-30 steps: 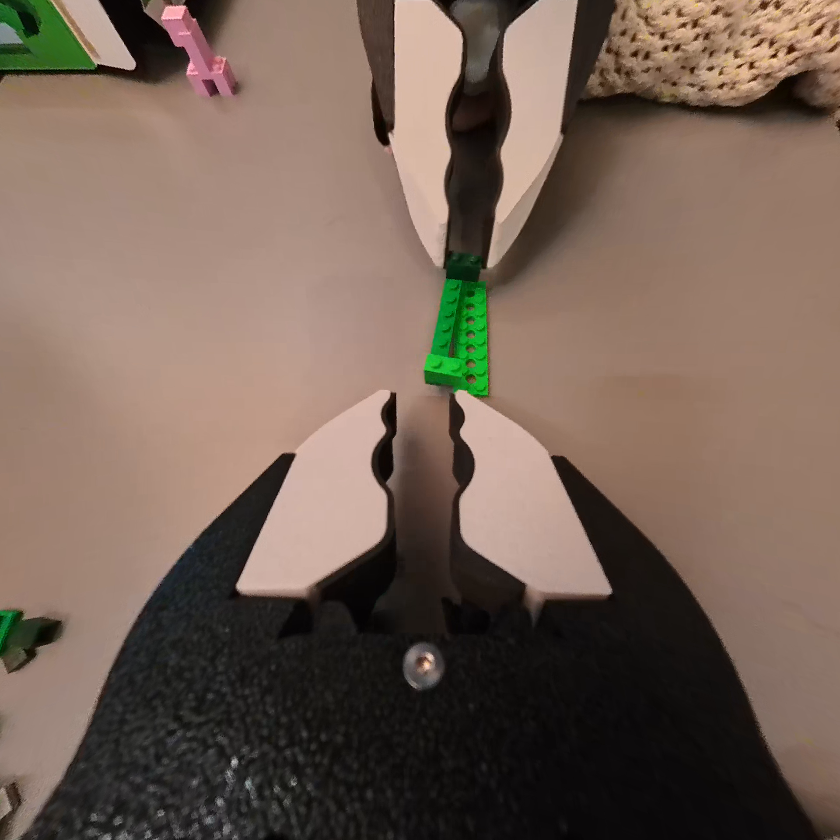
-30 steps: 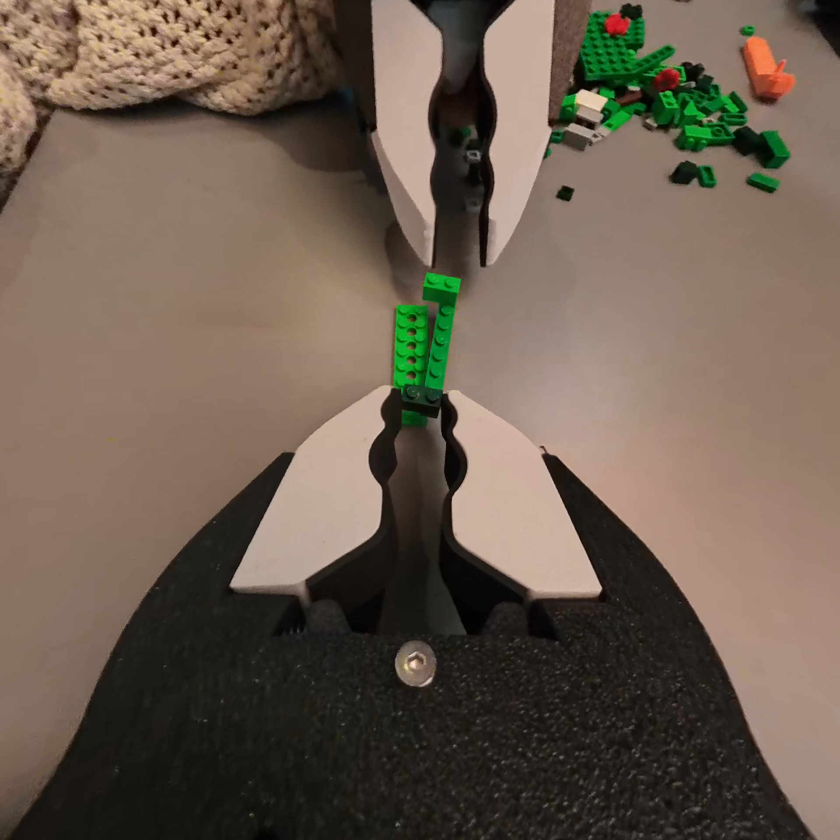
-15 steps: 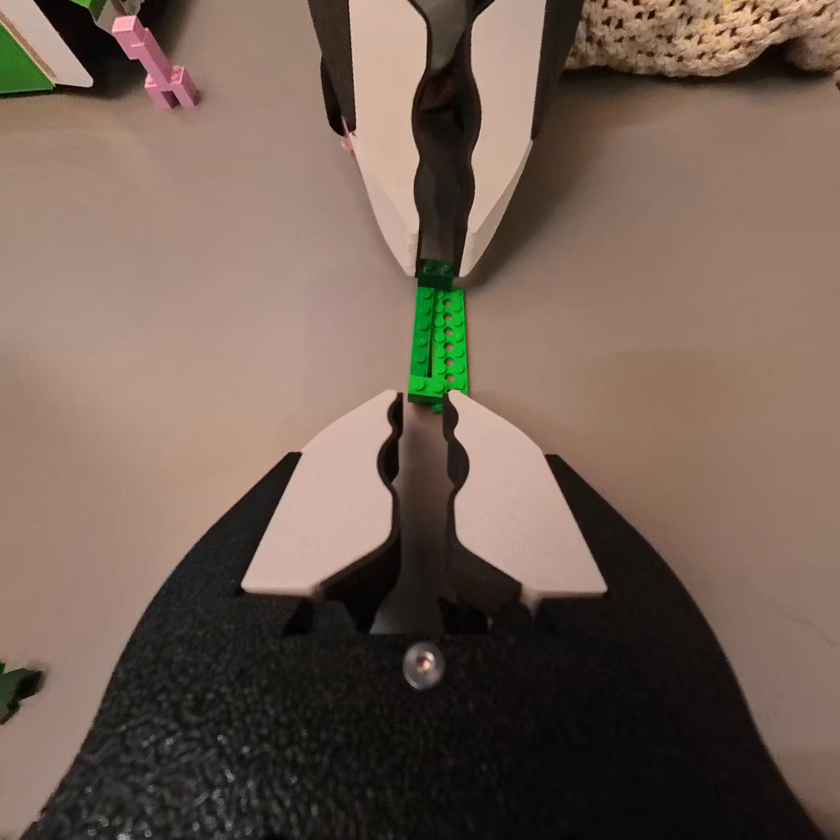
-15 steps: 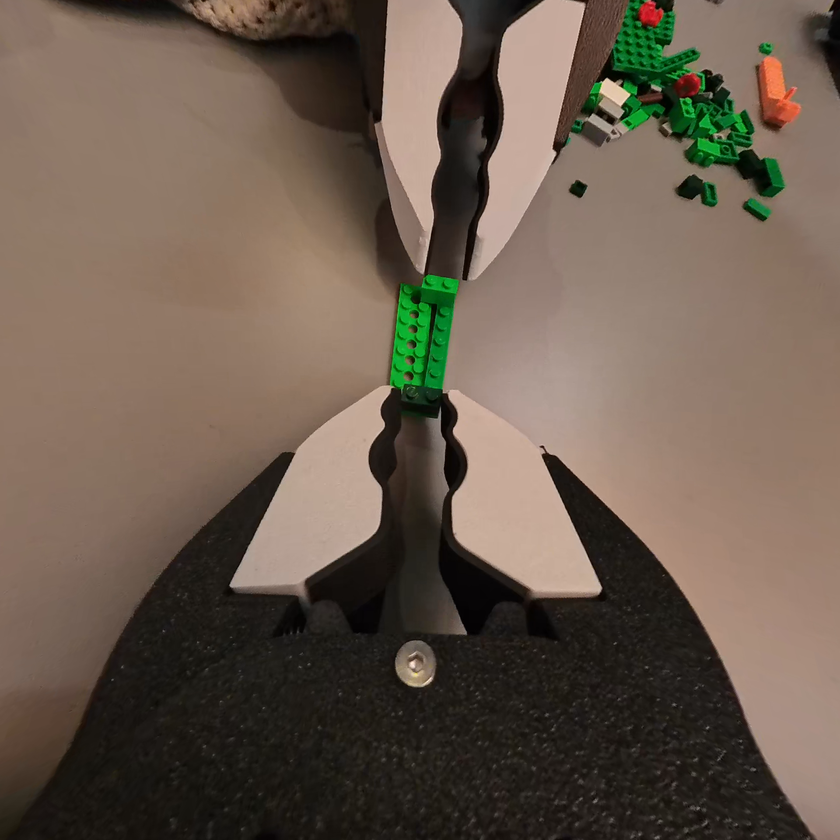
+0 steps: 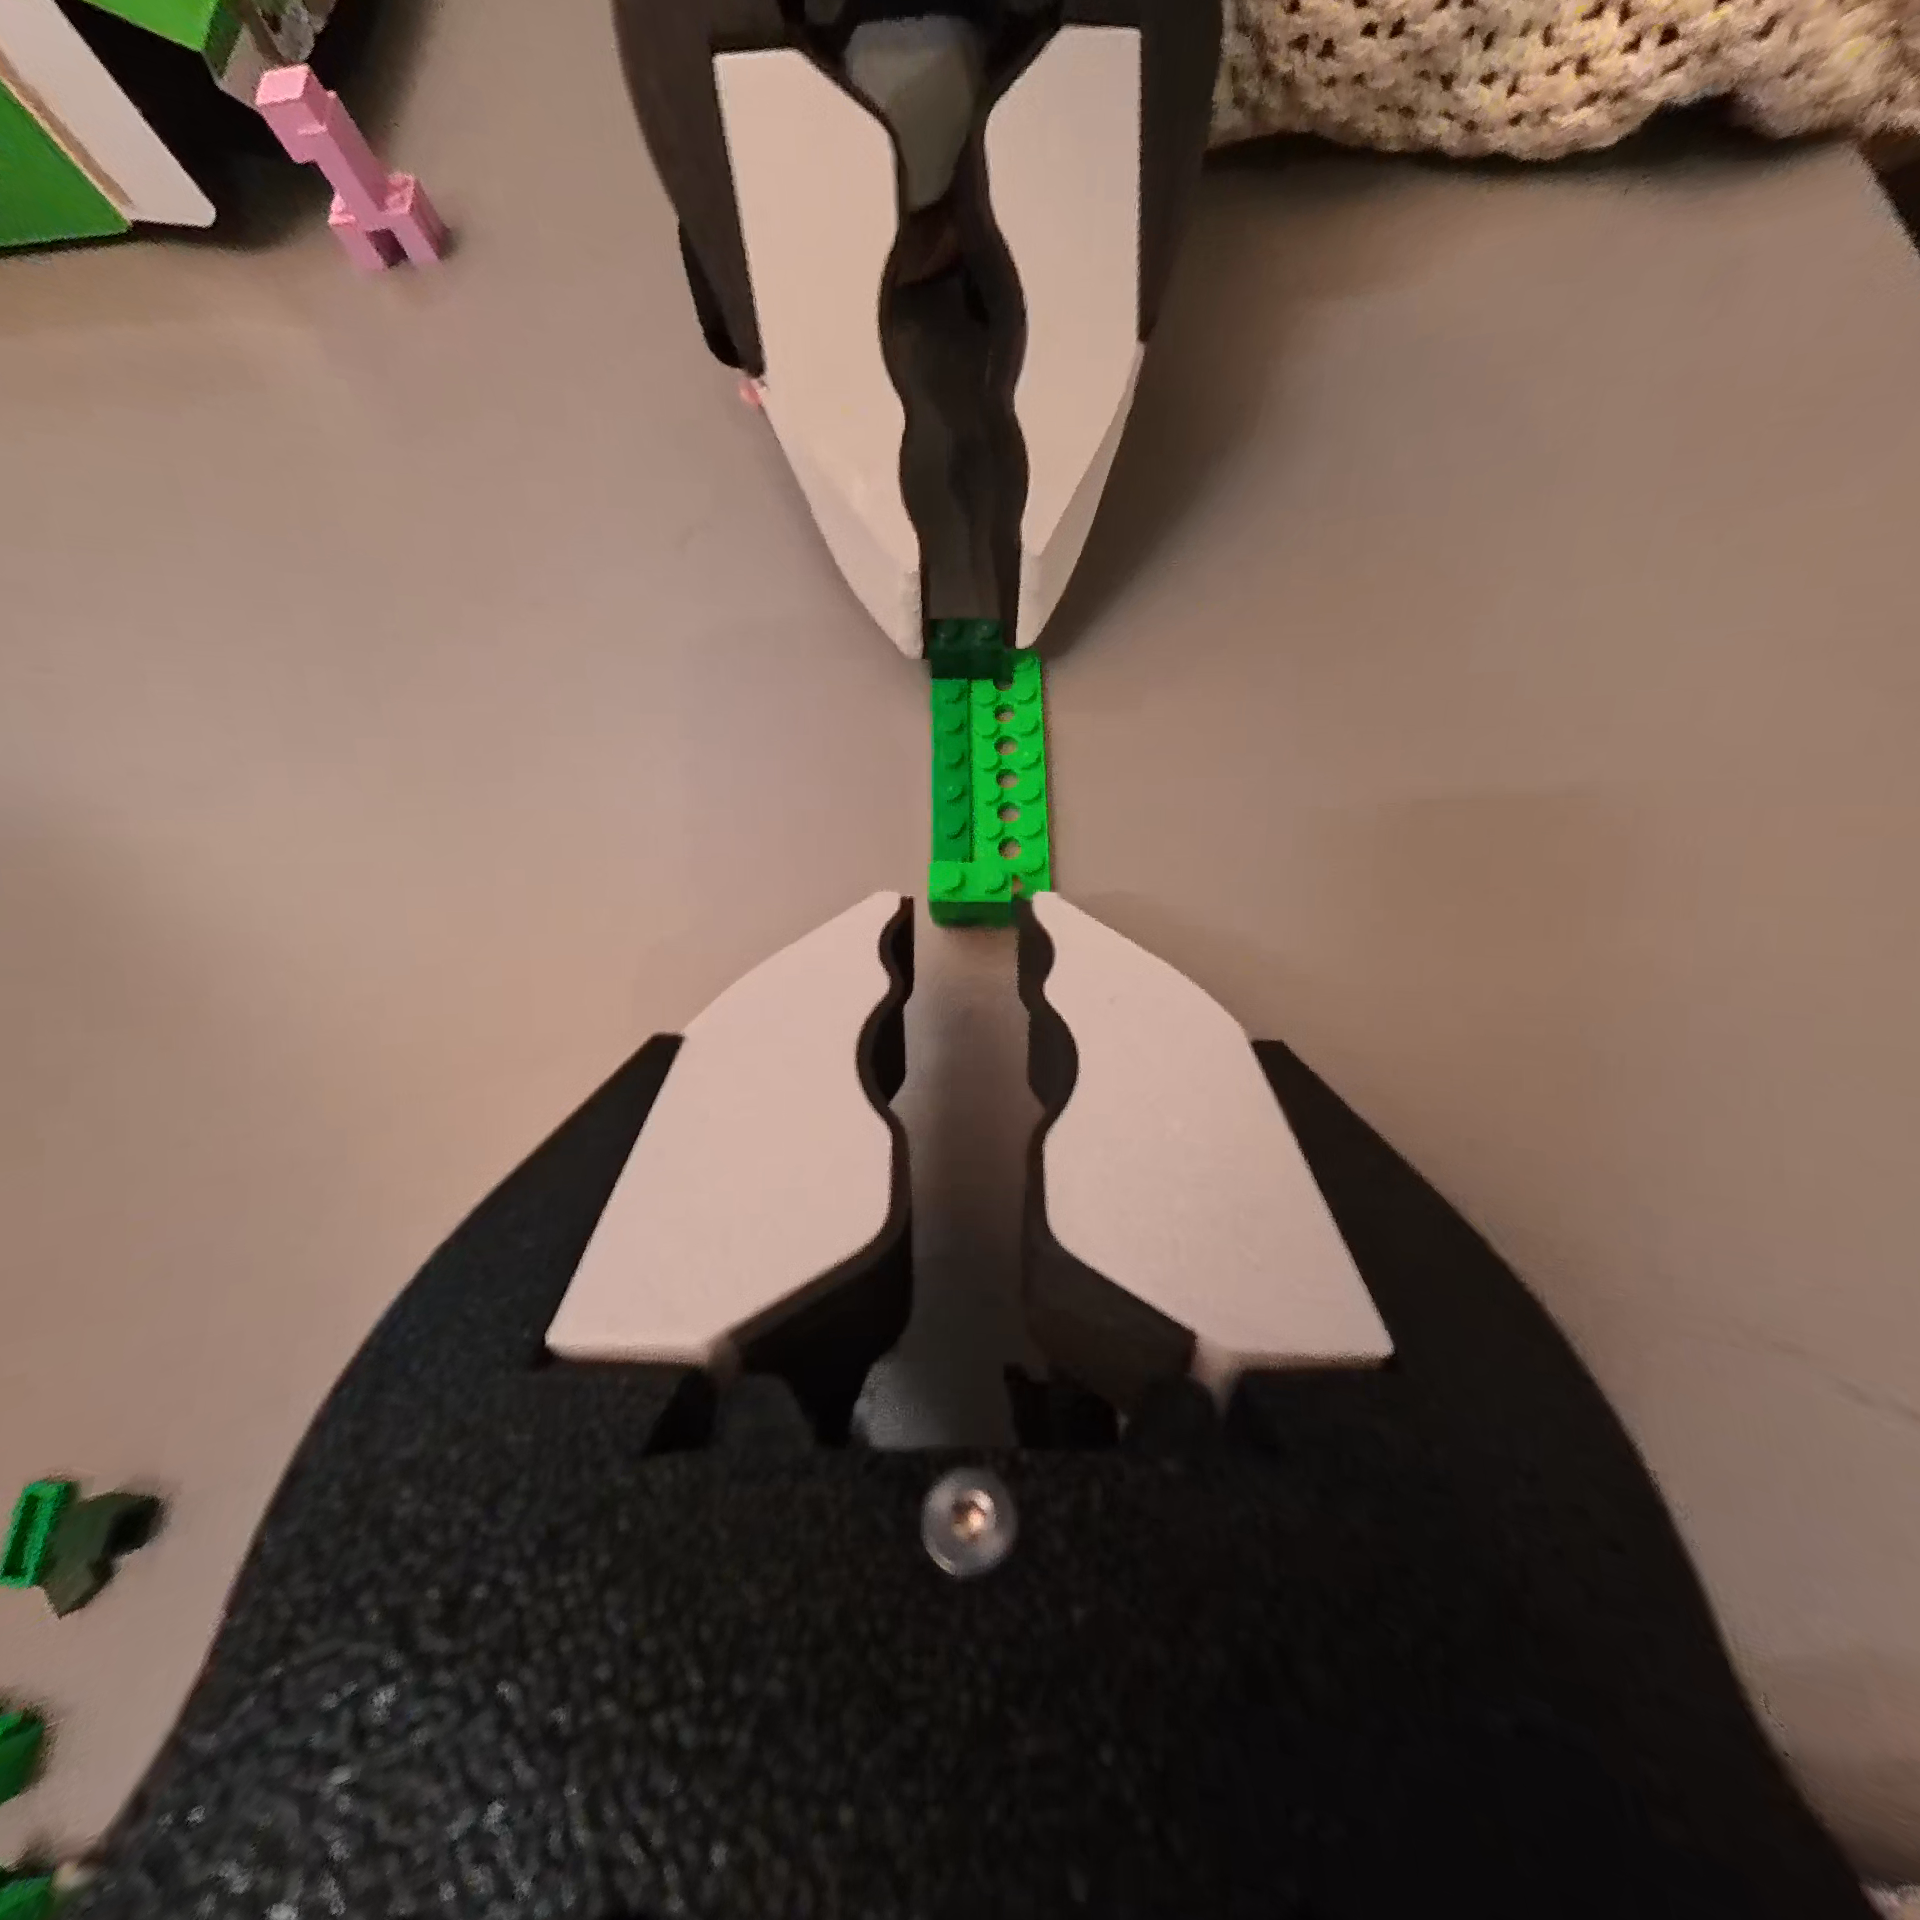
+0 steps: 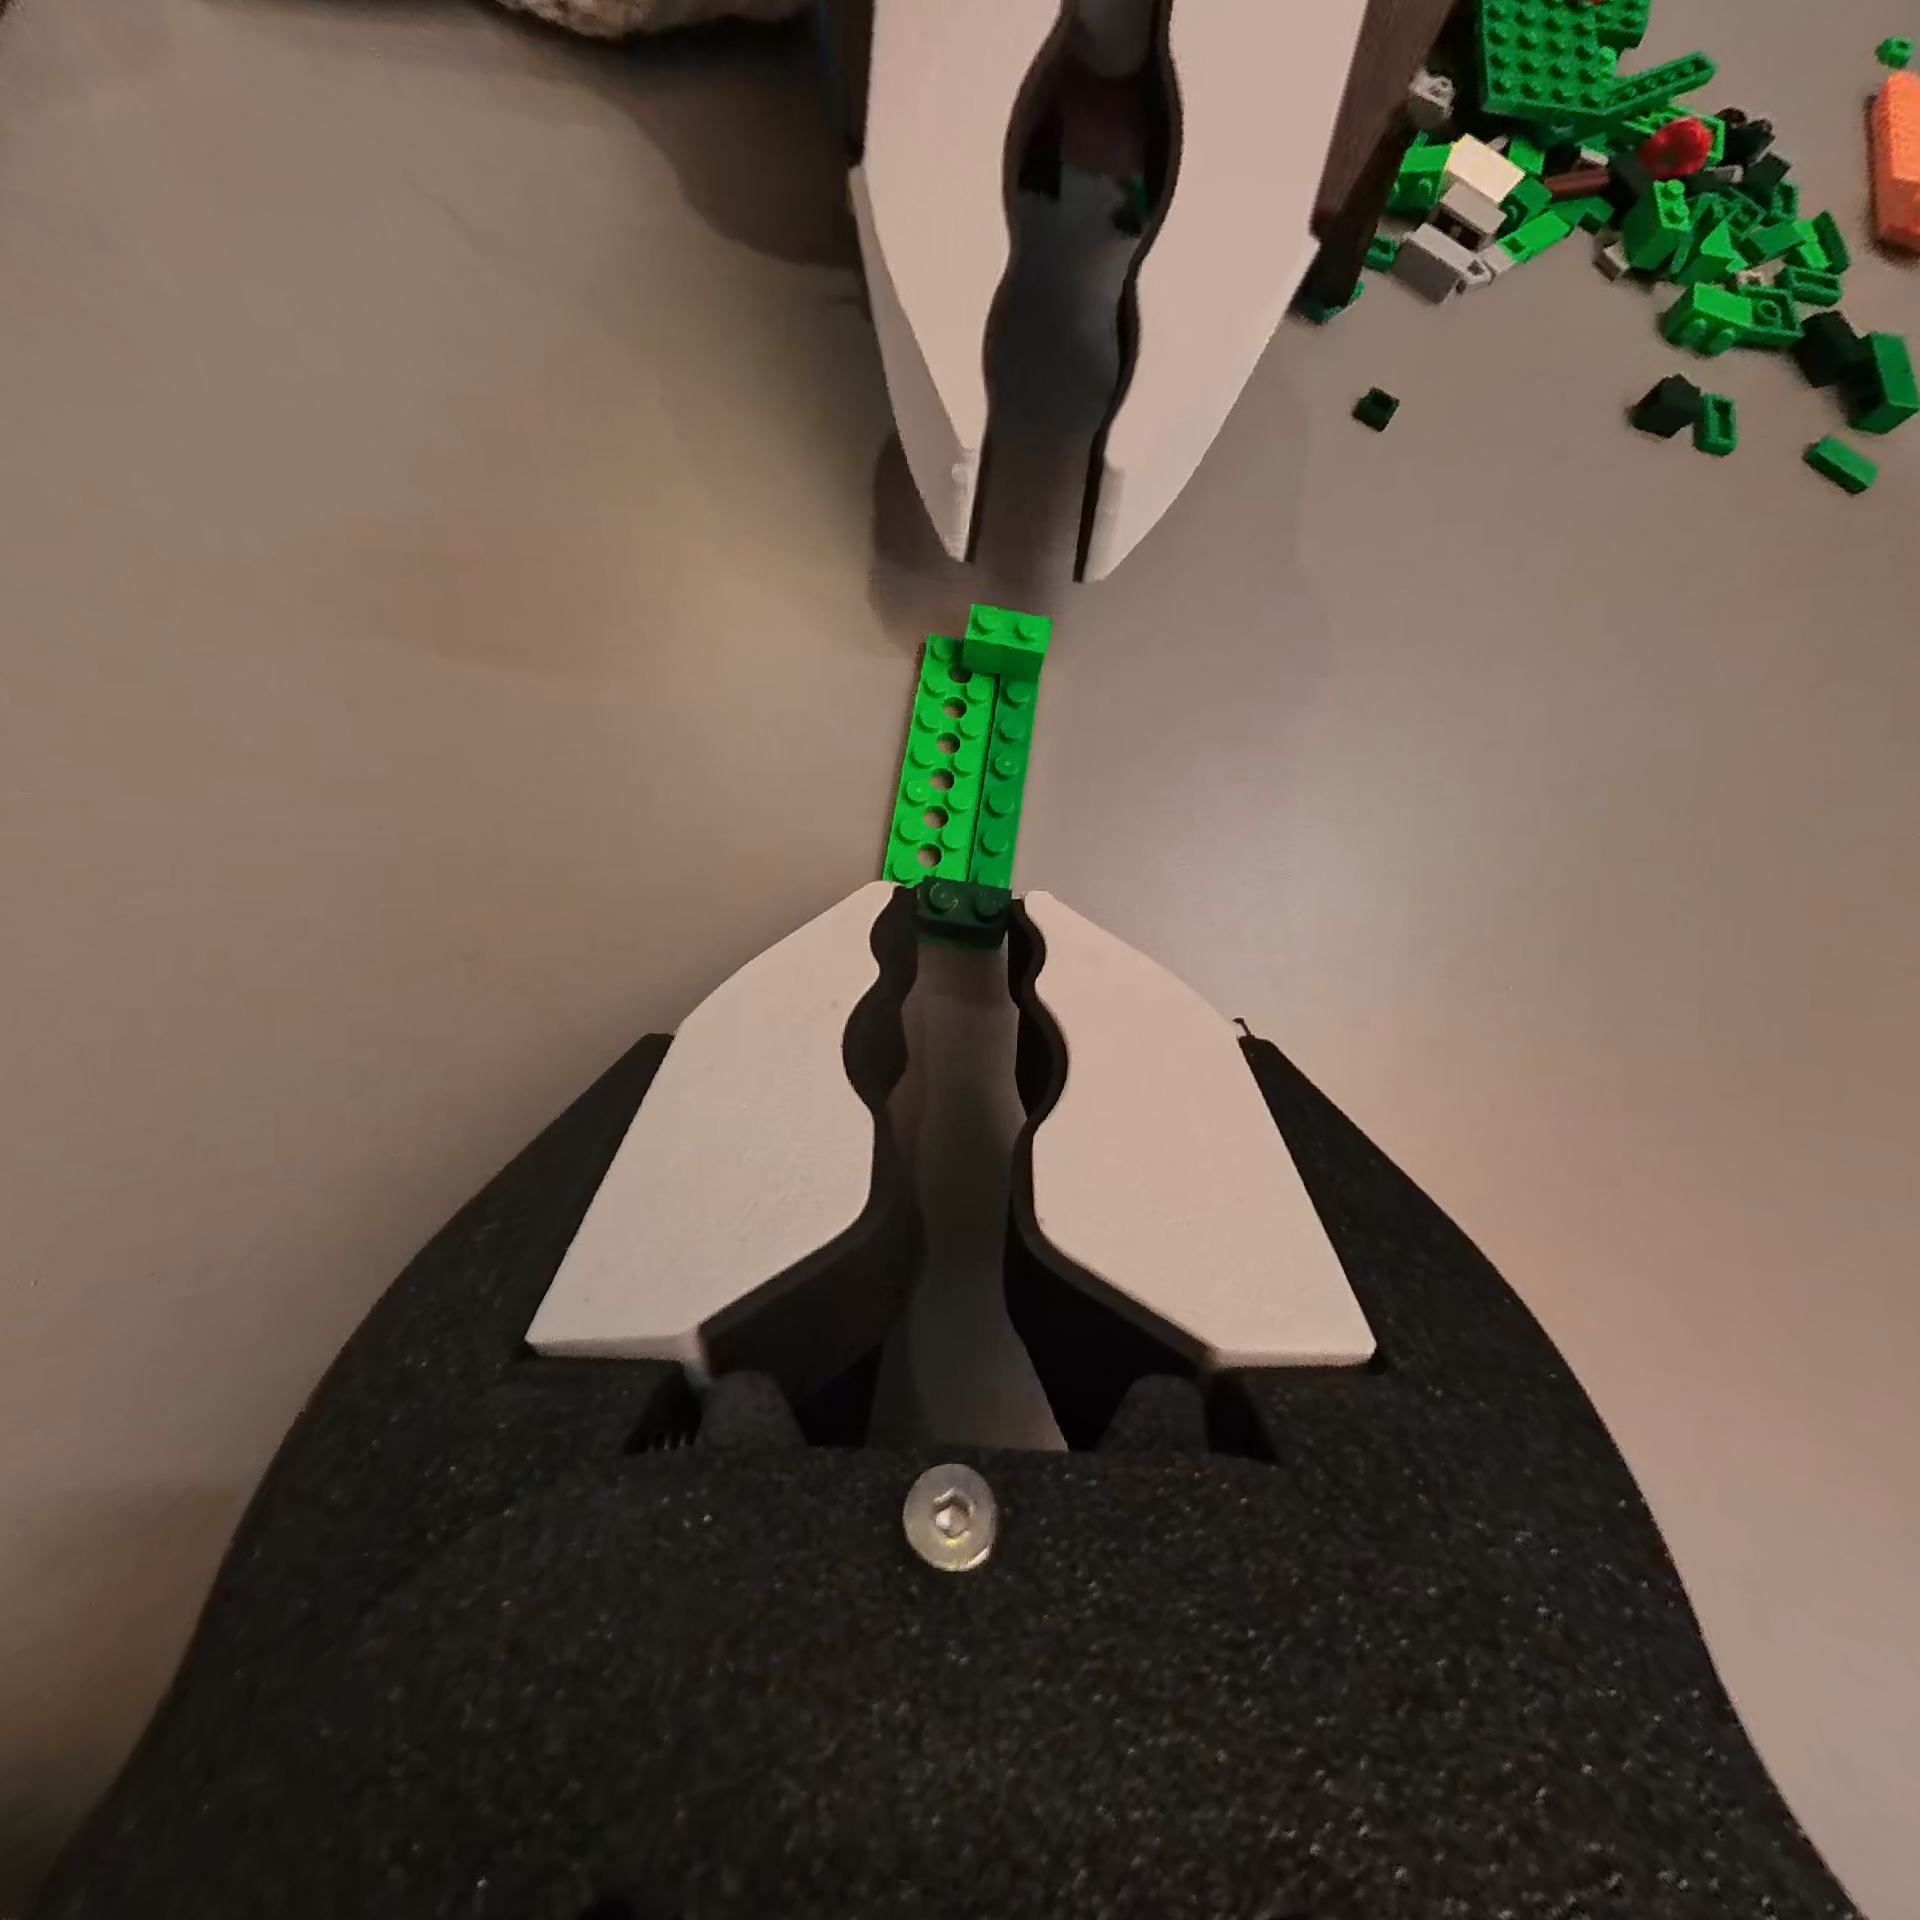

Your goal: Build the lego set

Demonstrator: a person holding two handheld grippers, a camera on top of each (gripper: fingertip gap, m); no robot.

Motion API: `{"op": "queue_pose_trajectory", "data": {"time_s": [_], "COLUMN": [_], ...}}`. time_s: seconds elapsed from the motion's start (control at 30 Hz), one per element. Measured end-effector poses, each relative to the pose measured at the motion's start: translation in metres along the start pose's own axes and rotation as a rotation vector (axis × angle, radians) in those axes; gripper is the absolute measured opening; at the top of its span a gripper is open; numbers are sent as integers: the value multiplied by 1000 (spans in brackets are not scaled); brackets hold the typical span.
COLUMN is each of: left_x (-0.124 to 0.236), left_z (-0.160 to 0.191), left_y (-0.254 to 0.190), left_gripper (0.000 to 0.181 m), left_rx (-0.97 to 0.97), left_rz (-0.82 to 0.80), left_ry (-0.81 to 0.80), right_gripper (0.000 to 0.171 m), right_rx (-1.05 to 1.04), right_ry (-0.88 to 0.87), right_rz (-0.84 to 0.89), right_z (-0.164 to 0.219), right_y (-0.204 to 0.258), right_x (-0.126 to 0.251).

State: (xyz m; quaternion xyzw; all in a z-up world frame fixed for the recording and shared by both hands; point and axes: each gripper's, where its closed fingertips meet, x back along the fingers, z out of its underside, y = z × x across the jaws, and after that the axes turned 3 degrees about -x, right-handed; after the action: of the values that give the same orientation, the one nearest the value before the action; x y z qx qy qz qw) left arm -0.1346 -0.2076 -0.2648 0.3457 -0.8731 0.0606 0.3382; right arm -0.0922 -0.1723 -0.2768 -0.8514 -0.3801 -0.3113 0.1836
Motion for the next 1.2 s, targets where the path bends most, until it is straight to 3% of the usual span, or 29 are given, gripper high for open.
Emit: {"op": "queue_pose_trajectory", "data": {"time_s": [0.03, 0.27, 0.43, 0.6, 1.2], "left_x": [-1, -4, -2, -3, -10], "left_z": [0, 0, -10, -3, 4], "left_y": [-1, -7, -9, -7, -9], "left_gripper": [18, 25, 12, 21, 15], "left_rx": [-28, -225, -236, -358, -430], "left_rz": [-7, -141, -136, -202, -210], "left_ry": [8, 74, 4, 70, 161], "right_gripper": [16, 16, 16, 16, 17], "right_rx": [-1, 25, 20, 15, 44], "right_ry": [-1, 27, 40, 35, 38], "right_rz": [-1, 22, 28, 23, 56], "right_z": [0, 0, 0, 0, 1], "right_y": [1, -2, -2, -2, -2], "right_x": [0, -3, -2, -2, -6]}}
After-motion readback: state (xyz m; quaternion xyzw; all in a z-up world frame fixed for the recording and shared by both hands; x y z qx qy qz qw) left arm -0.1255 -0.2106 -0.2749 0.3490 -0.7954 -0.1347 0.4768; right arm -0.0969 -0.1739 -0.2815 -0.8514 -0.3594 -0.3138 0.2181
